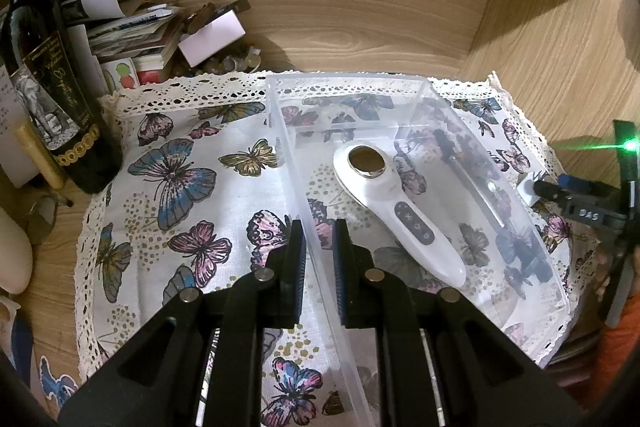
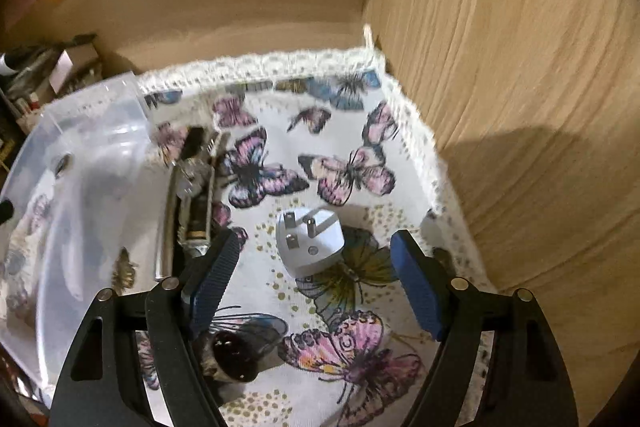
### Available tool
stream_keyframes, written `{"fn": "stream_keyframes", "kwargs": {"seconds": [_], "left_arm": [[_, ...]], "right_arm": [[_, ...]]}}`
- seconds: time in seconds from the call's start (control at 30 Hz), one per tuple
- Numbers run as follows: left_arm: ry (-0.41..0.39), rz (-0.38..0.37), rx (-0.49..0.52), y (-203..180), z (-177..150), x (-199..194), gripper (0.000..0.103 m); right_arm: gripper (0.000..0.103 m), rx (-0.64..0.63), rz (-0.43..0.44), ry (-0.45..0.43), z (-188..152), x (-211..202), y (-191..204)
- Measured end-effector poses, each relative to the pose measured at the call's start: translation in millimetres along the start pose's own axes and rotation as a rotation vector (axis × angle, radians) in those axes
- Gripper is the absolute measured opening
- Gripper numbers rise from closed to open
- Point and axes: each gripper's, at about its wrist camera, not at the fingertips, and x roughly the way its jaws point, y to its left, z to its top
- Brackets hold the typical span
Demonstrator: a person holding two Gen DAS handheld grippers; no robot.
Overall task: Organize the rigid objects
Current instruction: 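Grasp the white plug adapter with the right tool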
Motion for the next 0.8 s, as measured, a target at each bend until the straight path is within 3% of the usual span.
{"fn": "stream_keyframes", "kwargs": {"seconds": [0.17, 0.23, 0.3, 0.6, 0.8], "left_arm": [[0.001, 0.000, 0.000, 0.3, 0.3, -0.1, 0.012], [0.001, 0.001, 0.001, 0.6, 0.2, -0.2, 0.012], [0.001, 0.000, 0.001, 0.9, 0.2, -0.6, 0.012], [0.001, -0.004, -0.002, 1.4, 0.2, -0.3, 0.013], [0.003, -0.007, -0.001, 2.4, 0.7, -0.2, 0.013]], "right_arm": [[0.071, 0.029, 0.017, 0.035, 0.2, 19.8, -4.6], [0.049, 0.034, 0.027, 0.041, -0.5, 23.8, -6.9], [0.037, 0.032, 0.046, 0.049, -1.7, 26.2, -7.8], [0.036, 0.010, 0.044, 0.001, 2.0, 14.7, -0.3], [0.036, -0.023, 0.073, -0.068, 12.3, -14.4, 16.7]]}}
